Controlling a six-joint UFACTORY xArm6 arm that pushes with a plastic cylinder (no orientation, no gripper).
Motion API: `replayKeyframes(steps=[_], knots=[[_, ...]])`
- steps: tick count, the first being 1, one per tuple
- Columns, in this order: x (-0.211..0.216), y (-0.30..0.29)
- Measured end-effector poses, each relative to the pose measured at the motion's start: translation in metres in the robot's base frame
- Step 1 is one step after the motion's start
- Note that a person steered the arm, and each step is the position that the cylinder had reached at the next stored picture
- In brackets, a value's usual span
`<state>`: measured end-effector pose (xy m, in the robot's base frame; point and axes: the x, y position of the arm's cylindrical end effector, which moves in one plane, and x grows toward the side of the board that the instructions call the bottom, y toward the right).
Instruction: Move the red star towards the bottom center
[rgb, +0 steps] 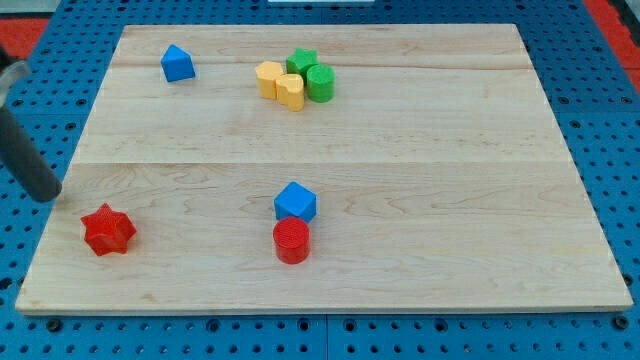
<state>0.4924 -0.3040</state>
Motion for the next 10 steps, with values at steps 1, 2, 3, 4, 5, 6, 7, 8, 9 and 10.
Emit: replayKeyframes(steps=[1,2,3,4,5,6,7,8,9,10], knots=[[0.044,0.013],[0.081,0.016],[0.056,0.012],[0.051,0.017],[0.055,0.074],[0.039,0.084],[0.022,0.077],[0.026,0.107],[0.034,0.143],[0.035,0.153]])
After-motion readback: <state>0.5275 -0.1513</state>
